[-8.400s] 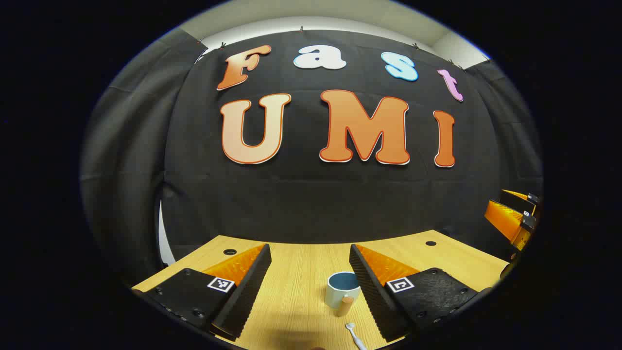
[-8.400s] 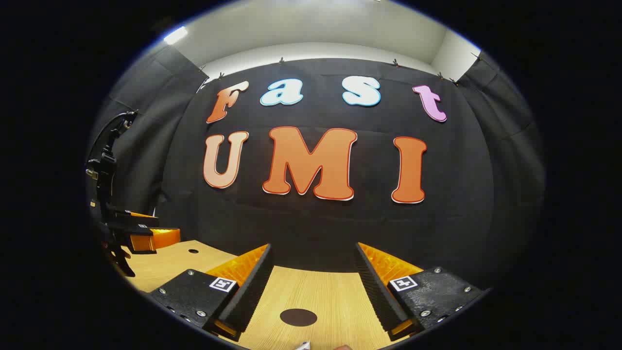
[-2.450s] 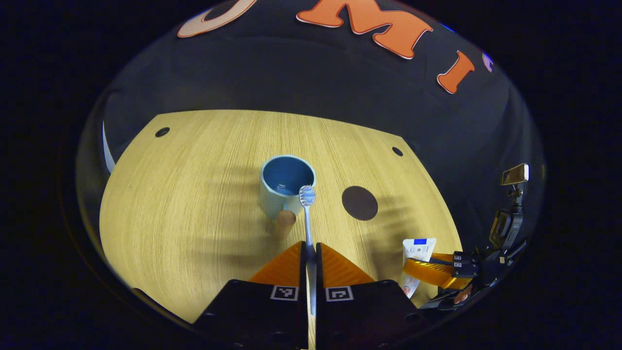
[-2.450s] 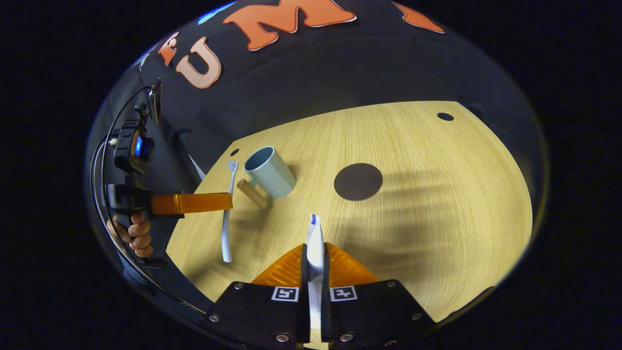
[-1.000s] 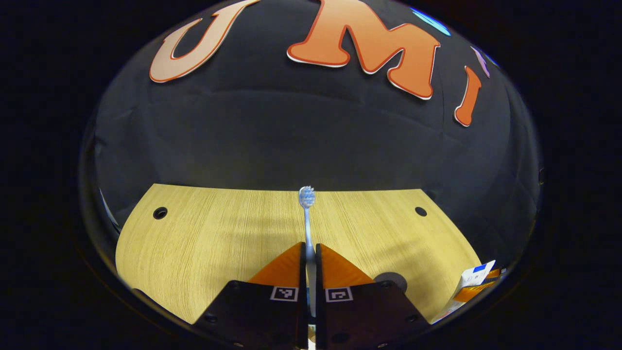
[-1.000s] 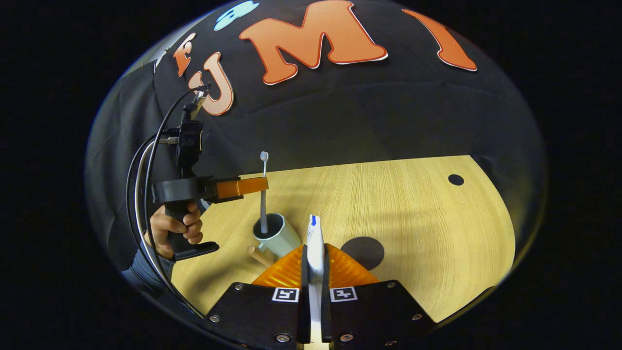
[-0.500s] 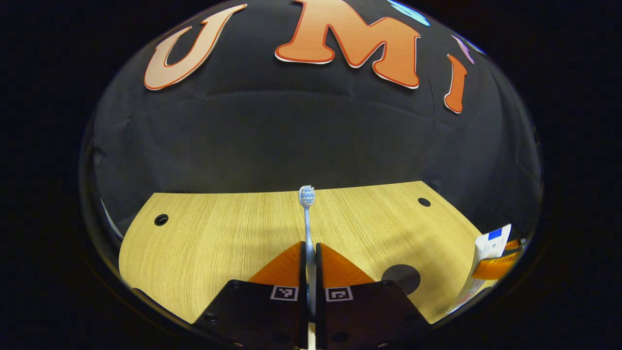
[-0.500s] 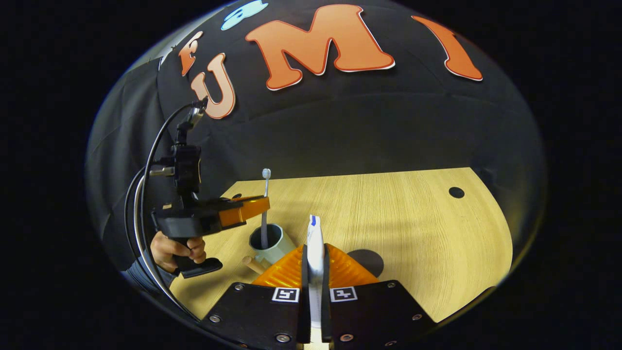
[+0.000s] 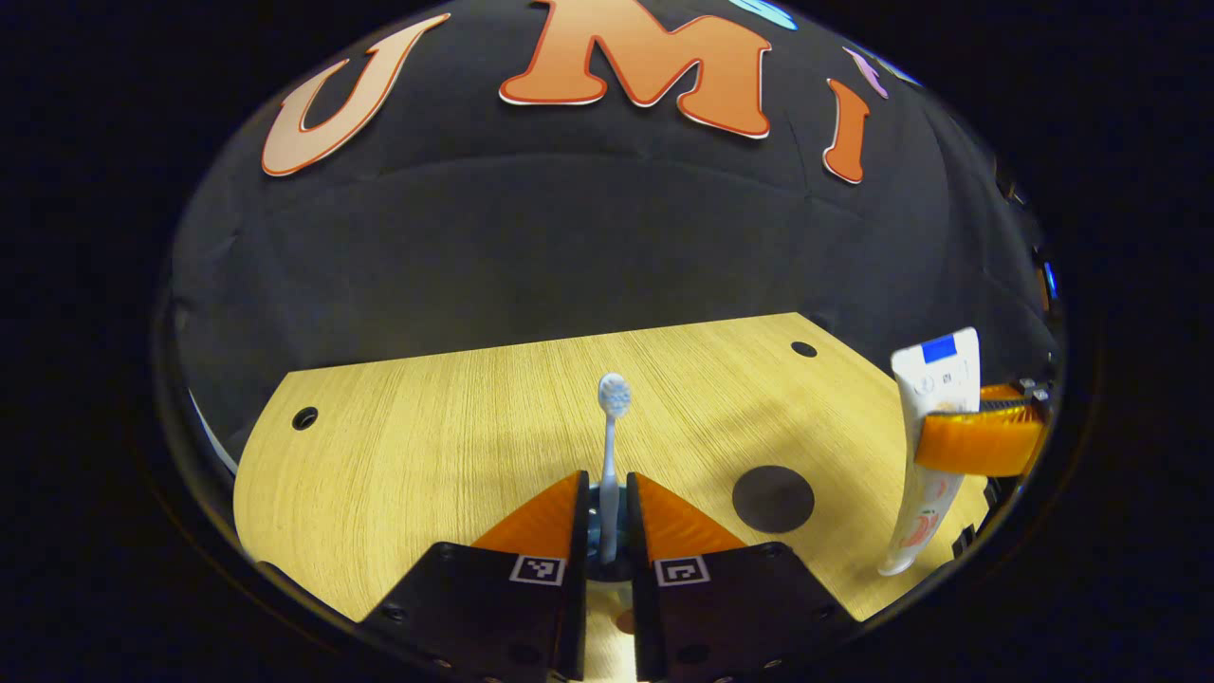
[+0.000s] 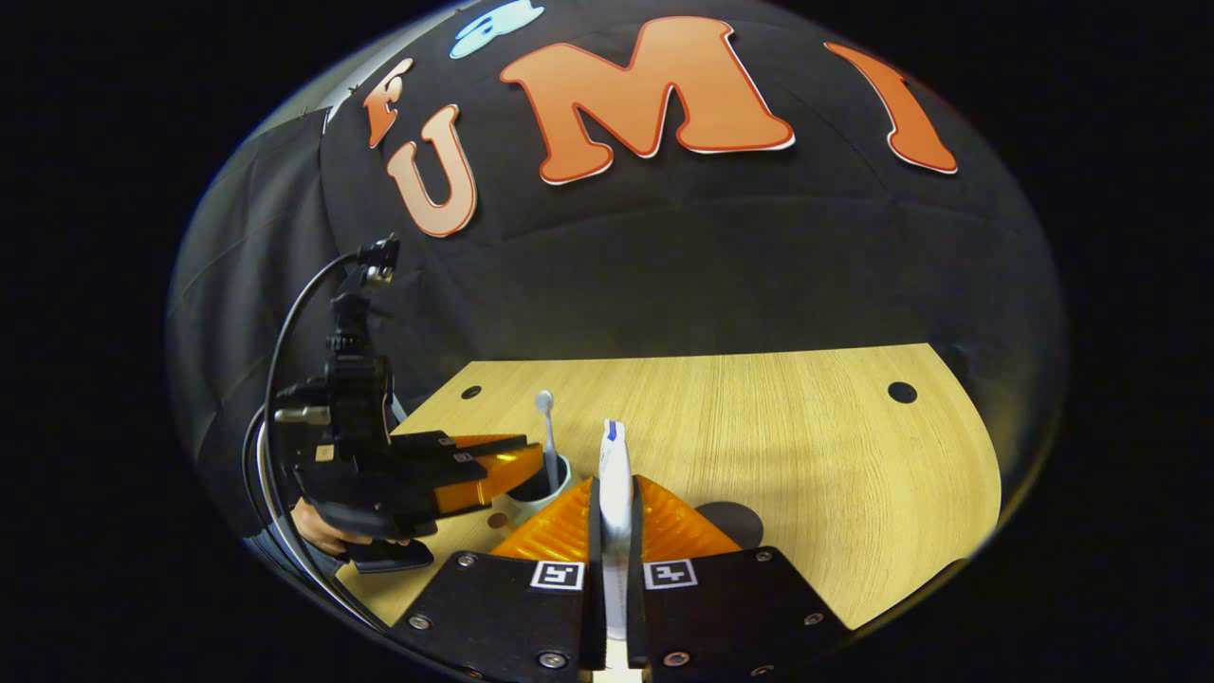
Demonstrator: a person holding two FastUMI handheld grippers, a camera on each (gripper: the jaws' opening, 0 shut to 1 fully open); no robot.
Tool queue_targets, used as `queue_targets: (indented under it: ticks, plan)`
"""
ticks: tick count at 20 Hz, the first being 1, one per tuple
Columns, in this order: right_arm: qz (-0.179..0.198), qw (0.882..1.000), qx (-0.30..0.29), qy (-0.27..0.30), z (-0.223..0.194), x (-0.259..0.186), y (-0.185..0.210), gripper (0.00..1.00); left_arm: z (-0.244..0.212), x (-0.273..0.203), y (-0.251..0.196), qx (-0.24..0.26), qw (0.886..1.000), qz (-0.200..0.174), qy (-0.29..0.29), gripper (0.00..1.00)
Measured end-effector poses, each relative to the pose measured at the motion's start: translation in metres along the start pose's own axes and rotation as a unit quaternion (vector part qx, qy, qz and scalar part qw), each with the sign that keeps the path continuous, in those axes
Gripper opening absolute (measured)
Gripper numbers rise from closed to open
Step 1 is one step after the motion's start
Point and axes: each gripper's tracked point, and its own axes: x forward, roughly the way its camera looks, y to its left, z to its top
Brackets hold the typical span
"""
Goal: Put the toothbrush and toothpaste on the desktop into the cup, then pick up the cup and place it on the coaster on the desktop.
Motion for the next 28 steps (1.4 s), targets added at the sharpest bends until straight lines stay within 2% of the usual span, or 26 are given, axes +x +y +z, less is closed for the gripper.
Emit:
queue_targets:
  ticks: [3,5,7,11,14,19,25,28]
  plan:
    - [0.006,1.000,-0.012,-0.020,0.016,0.003,0.012,0.08,-0.003,-0.023,0.000,0.009,1.000,-0.002,-0.013,0.50]
    - [0.012,0.999,-0.022,-0.036,0.028,0.005,0.022,0.09,0.001,-0.039,0.000,0.010,1.000,-0.006,-0.027,0.77]
    - [0.017,0.998,-0.033,-0.052,0.040,0.008,0.031,0.09,0.002,-0.057,0.009,0.003,0.999,0.009,-0.043,0.88]
    - [0.037,0.996,-0.034,-0.078,0.059,0.018,0.053,0.08,0.009,-0.095,0.026,-0.017,0.995,0.034,-0.091,0.99]
    - [0.053,0.993,-0.036,-0.095,0.070,0.029,0.071,0.08,0.009,-0.129,0.039,-0.021,0.991,0.052,-0.122,0.99]
    - [0.069,0.989,-0.053,-0.122,0.075,0.057,0.096,0.09,0.004,-0.157,0.052,-0.029,0.985,0.074,-0.153,0.99]
    - [0.064,0.982,-0.089,-0.152,0.071,0.098,0.109,0.08,-0.013,-0.161,0.078,-0.062,0.982,0.082,-0.160,0.98]
    - [0.073,0.981,-0.097,-0.153,0.062,0.115,0.117,0.08,-0.015,-0.163,0.085,-0.064,0.980,0.090,-0.164,0.98]
